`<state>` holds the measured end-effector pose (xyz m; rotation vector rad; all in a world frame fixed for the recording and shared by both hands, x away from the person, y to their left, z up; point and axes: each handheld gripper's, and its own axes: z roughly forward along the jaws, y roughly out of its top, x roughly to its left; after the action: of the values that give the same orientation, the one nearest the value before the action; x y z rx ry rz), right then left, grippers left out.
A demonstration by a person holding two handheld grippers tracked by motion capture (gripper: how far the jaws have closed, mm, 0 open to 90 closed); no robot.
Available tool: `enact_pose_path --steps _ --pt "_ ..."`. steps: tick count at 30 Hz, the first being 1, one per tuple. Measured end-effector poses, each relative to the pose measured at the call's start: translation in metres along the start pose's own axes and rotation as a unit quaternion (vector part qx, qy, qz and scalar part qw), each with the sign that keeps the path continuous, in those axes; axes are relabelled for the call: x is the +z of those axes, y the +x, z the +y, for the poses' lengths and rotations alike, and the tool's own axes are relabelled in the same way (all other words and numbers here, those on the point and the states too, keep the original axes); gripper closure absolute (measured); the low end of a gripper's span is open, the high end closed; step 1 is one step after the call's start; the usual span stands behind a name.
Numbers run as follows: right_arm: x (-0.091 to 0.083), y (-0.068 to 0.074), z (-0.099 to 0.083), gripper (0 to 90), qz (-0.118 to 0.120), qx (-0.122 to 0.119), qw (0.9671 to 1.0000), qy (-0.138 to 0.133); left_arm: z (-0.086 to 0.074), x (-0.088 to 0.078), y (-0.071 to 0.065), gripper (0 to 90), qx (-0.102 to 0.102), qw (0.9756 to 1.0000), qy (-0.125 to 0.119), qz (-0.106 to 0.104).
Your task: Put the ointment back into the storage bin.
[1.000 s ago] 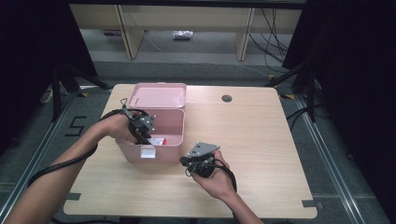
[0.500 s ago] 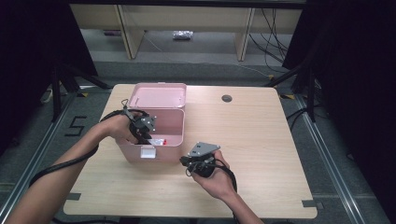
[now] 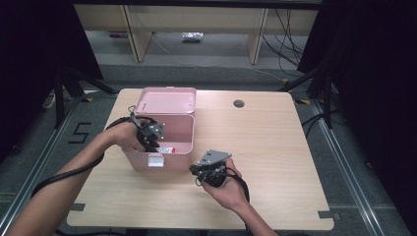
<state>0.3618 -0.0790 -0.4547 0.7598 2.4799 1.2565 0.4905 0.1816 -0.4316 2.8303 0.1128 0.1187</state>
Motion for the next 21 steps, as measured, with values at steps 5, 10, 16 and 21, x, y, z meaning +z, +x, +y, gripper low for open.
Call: enact_pose_path --steps 5,10,16,21 --pt "-0.0004 0.0009 -0.0003 86.6 0.001 0.011 0.9999 0.003 0.0002 -0.0008 0.0006 70.9 0.004 1.0 0.006 -0.001" --pt "0.0 0.0011 -0.0002 86.5 0.001 0.011 0.9999 0.003 -0.0002 0.0 0.0008 70.9 0.002 1.0 0.004 -0.001" --pt "-0.0002 0.0007 0.0001 85.6 0.001 0.01 0.9999 0.002 -0.001 0.0007 0.0015 69.7 -0.009 0.9999 0.008 -0.007" --pt "-0.001 0.0003 0.0003 85.0 -0.002 0.014 0.9999 0.003 0.0001 -0.0032 0.0024 62.1 -0.01 0.9999 0.004 -0.001"
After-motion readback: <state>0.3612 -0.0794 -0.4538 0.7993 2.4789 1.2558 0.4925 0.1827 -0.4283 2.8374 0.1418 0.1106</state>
